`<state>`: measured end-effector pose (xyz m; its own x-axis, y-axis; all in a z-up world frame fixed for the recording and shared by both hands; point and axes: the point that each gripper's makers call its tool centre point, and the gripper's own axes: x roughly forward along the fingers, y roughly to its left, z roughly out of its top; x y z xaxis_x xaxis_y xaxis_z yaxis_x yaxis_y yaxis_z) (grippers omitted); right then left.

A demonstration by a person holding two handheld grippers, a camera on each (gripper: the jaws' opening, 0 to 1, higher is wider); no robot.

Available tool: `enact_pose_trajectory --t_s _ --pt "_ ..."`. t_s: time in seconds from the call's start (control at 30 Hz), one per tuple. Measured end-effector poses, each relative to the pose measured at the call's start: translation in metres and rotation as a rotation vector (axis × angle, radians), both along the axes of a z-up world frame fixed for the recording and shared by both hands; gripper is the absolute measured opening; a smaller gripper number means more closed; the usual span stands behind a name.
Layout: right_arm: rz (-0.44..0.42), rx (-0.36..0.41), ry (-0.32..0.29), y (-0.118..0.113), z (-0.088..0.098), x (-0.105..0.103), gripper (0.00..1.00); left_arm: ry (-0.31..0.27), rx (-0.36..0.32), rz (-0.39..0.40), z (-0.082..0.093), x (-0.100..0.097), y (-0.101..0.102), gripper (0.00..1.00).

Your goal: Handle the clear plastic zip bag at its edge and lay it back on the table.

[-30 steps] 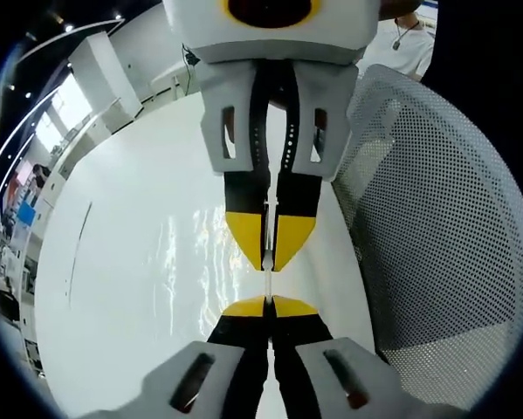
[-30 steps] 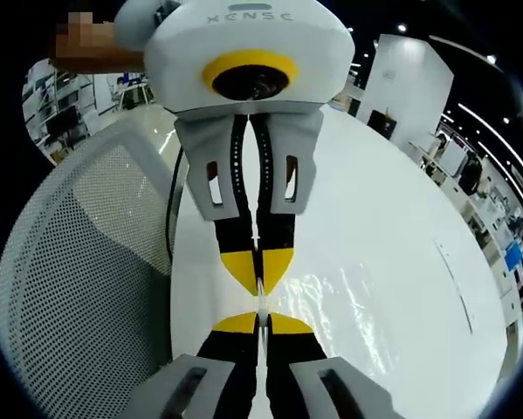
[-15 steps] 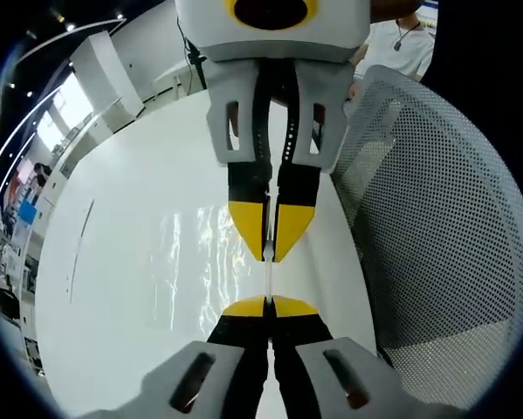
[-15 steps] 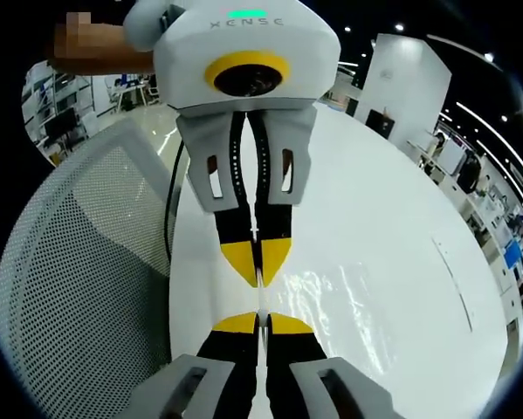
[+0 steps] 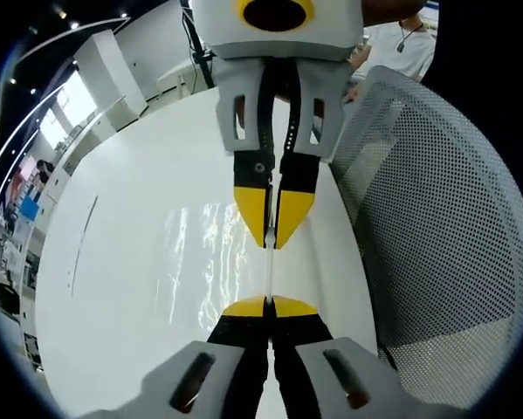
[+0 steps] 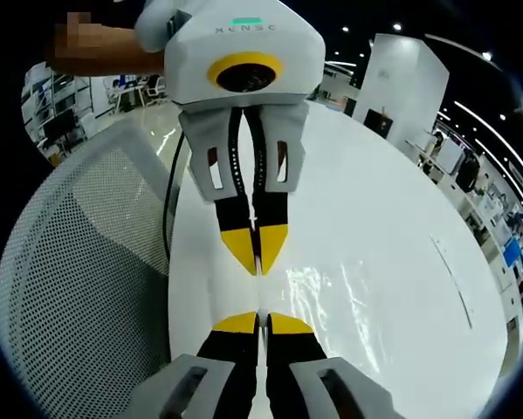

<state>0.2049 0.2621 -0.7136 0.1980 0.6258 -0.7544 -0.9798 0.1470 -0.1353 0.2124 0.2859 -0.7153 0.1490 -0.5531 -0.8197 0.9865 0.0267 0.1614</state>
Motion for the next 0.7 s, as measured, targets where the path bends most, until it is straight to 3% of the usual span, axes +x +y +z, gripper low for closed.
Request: enact_pose_trajectory --t_s 0.7 --pt "-0.019 -0.011 0.005 -0.016 -0.005 0.0 0.0 -0.005 0.005 0.022 0.0 0.003 0.013 0.0"
